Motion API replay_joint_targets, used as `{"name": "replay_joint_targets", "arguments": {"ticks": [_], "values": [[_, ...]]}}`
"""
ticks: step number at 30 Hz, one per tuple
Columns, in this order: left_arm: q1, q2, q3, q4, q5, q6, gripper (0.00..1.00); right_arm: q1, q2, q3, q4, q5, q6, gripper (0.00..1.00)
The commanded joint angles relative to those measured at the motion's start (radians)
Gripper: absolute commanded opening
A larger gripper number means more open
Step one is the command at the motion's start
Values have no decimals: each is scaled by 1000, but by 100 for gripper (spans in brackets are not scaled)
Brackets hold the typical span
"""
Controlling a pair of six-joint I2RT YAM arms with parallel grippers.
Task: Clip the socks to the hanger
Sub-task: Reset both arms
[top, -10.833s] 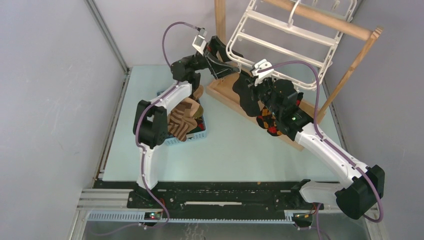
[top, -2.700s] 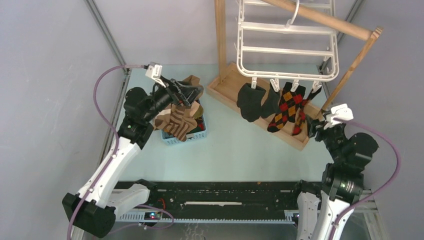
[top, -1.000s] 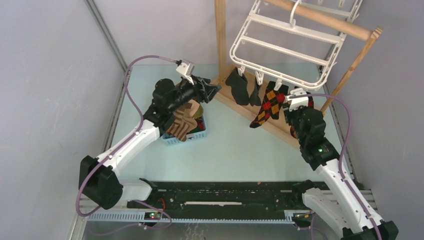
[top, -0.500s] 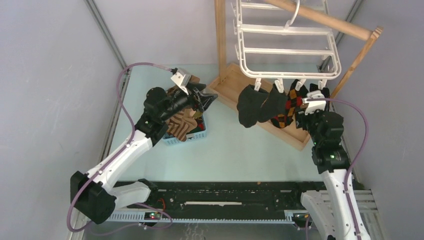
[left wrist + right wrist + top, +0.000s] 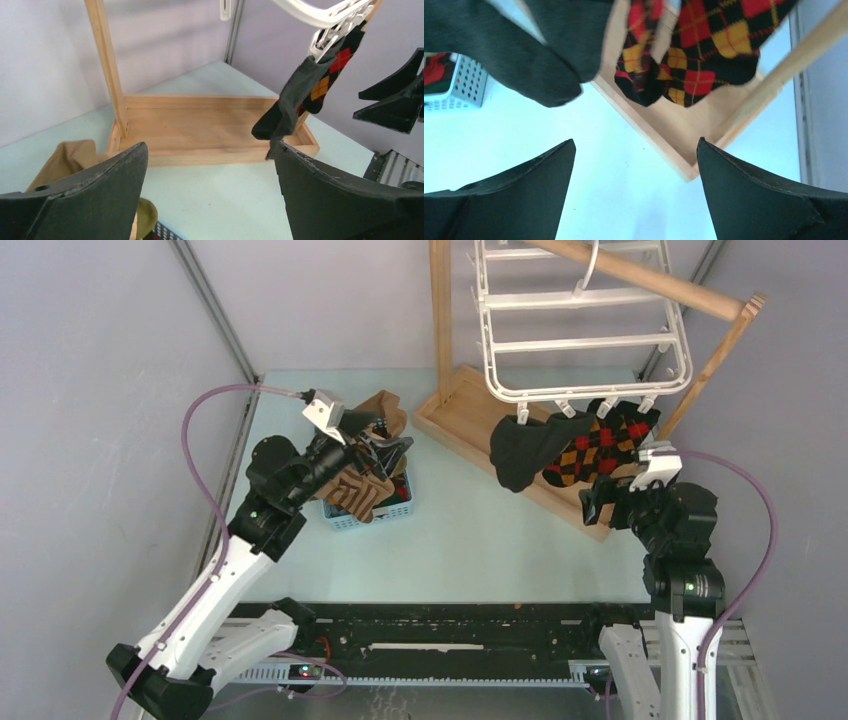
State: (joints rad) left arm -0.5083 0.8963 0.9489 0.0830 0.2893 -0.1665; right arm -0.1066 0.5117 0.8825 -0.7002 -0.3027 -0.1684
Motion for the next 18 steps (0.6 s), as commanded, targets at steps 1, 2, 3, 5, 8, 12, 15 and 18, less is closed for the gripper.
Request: {"name": "replay_joint_targets", "arguments": {"ticks": [1,2,3,5,8,12,15,18], "values": [[-3,-27,61,-152,-67,-30,100,-18,69,94,-96,153,244,100],[-3,-29,75,-178,-75,-37,100,-27,72,105,-98,145,255,100],[-2,-31,90,-205,-87,-54,100,-32,71,124,-94,132,266,100],[-2,-38,115,-250,-105,-74,100,-33,75,153,-88,124,289,100],[-1,-54,136,-304,-138,-91,100,-36,93,190,-82,123,306,100],[-1,-87,139,-325,-169,-108,100,-39,113,242,-80,116,301,100],[-1,-104,144,-337,-182,-114,100,-40,127,279,-79,116,303,100],[0,-118,152,-342,-188,-116,100,-41,133,303,-71,121,299,100]]}}
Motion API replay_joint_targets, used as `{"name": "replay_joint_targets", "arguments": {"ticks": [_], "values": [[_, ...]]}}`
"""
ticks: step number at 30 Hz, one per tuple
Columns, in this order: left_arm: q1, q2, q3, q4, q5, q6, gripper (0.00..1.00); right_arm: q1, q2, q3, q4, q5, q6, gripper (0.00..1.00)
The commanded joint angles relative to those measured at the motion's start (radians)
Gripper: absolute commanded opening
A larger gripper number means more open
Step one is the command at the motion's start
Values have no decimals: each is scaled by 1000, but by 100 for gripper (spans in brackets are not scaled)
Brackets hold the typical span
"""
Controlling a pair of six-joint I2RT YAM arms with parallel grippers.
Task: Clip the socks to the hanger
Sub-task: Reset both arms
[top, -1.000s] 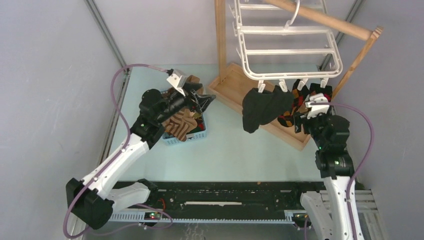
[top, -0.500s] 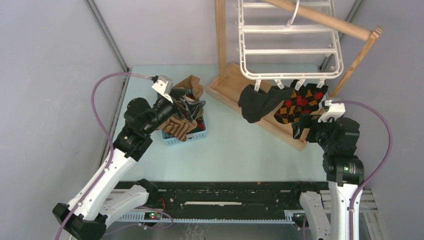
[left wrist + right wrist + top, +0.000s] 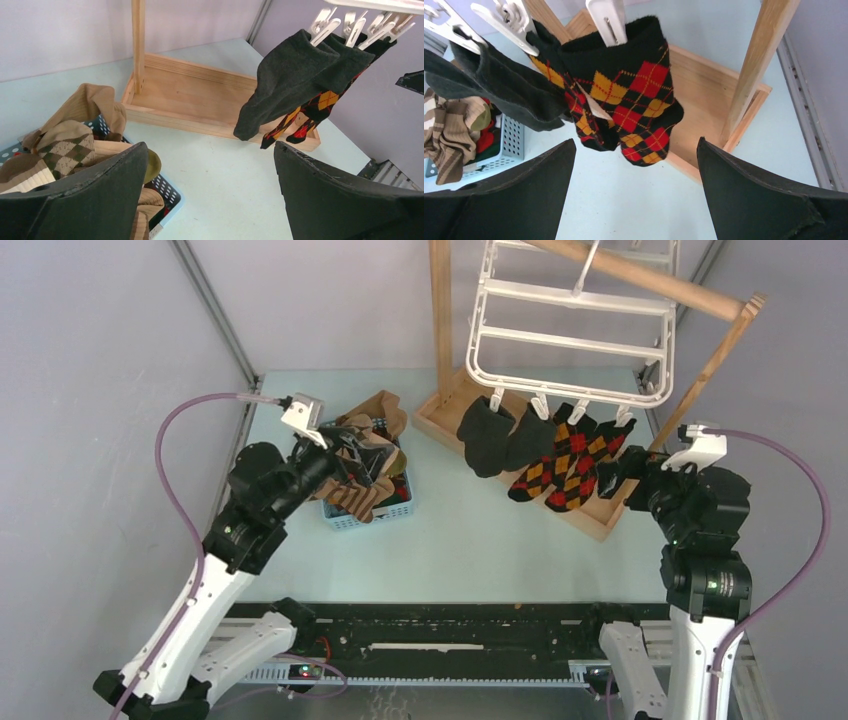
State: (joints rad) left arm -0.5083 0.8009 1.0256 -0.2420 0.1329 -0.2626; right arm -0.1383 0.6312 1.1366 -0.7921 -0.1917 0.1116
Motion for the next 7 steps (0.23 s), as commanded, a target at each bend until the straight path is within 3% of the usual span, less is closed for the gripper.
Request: {"name": "replay_joint_targets", "arguments": {"ticks": [1,7], "values": [[0,-24,78,-17,-32,-20,100,-9,14,53,25,13,18,100],[3,-5,132,-39,-25,-14,100,-10,22,82,45,16,19,100]]}}
